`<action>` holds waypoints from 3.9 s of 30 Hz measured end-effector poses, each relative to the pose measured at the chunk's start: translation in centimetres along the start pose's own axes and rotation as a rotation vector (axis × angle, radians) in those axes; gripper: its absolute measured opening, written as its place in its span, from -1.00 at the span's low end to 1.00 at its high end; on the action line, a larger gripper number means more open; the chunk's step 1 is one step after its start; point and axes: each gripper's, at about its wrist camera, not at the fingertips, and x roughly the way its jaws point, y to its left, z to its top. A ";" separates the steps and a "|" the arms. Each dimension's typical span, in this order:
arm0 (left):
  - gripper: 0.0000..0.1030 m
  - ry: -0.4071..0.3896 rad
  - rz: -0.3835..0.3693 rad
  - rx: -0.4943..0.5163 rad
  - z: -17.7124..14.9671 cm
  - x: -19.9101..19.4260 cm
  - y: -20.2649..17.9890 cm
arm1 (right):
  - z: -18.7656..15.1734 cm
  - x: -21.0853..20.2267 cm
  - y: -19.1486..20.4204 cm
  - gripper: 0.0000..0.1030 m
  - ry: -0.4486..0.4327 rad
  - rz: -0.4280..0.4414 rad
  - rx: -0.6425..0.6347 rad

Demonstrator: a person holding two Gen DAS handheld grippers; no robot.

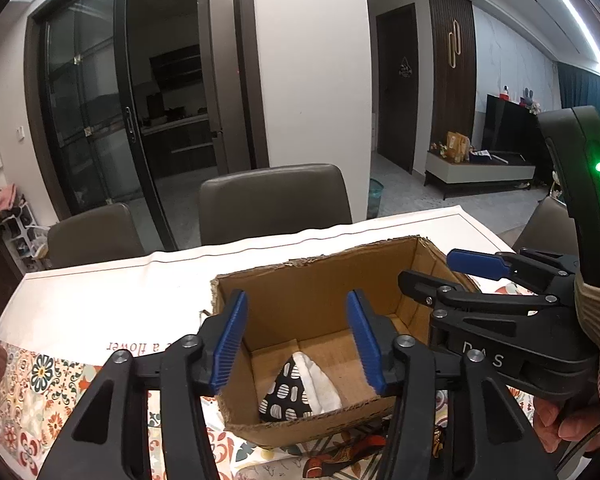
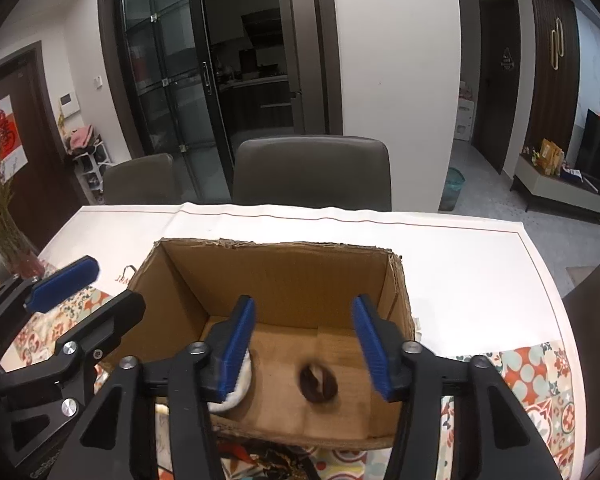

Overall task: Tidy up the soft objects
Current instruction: 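Open left tool to drop the cap into the box while right tool drops the hair tie, then move right tool to the pink fuzzy headband while left tool moves to the white cloth, then close right tool on the pink headband while left tool grasps the white cloth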

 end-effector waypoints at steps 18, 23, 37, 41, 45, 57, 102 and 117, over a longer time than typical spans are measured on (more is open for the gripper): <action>0.09 -0.029 0.040 -0.007 -0.5 -5.0 -0.5 | -1.4 -5.5 -0.2 0.04 -0.055 -0.042 0.015; 0.10 -0.028 0.042 -0.026 -1.2 -6.7 -0.7 | -2.5 -7.8 -0.4 0.04 -0.074 -0.044 0.037; 0.28 -0.070 0.057 -0.058 -3.7 -12.3 -1.3 | -5.9 -13.7 0.2 0.24 -0.131 -0.083 0.050; 0.28 -0.069 0.066 -0.068 -4.7 -13.4 -1.5 | -6.8 -14.8 0.2 0.33 -0.135 -0.089 0.052; 0.30 -0.063 0.078 -0.071 -5.8 -14.3 -1.7 | -8.0 -15.6 0.3 0.36 -0.129 -0.111 0.042; 0.31 0.017 0.074 -0.101 -9.6 -15.6 -2.2 | -11.2 -16.4 0.6 0.38 -0.073 -0.117 0.043; 0.31 0.324 -0.028 -0.183 -20.9 -10.5 -5.0 | -22.6 -10.5 -1.2 0.38 0.198 -0.122 0.066; 0.30 0.372 -0.047 -0.150 -22.5 -7.8 -7.3 | -24.5 -7.7 -2.4 0.38 0.264 -0.092 0.076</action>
